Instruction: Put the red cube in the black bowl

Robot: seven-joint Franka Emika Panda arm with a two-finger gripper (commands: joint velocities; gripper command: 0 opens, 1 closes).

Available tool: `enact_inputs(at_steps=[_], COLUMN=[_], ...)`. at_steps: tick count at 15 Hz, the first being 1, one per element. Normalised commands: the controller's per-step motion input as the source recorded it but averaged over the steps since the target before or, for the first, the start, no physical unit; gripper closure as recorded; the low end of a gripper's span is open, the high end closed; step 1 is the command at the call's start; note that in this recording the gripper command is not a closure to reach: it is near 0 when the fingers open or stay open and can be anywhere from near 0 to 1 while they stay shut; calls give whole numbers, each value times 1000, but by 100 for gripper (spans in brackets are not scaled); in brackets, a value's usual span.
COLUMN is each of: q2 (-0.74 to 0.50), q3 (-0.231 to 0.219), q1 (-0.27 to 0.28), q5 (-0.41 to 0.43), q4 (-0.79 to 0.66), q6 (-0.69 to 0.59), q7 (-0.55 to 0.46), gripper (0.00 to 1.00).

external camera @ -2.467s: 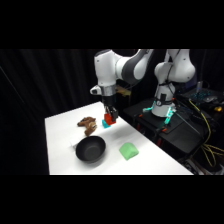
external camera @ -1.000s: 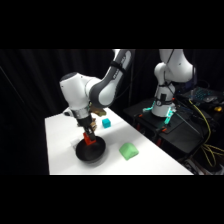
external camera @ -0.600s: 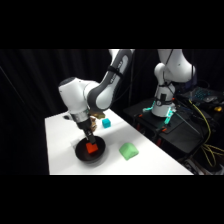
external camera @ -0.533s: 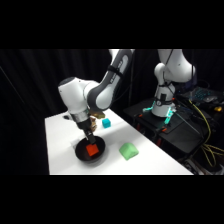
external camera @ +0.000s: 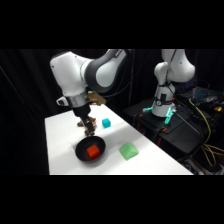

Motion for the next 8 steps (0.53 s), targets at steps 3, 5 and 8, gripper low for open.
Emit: enact_inputs(at_steps=[3,5,8], q2=[-496,-427,-340], q3=[-21,-10,-4], q1=[85,87,72], q5=[-21,-34,-43], q4=[-150,-132,-128], q6=[-245,-209,-123], q7=[163,188,192], gripper=[0,0,0])
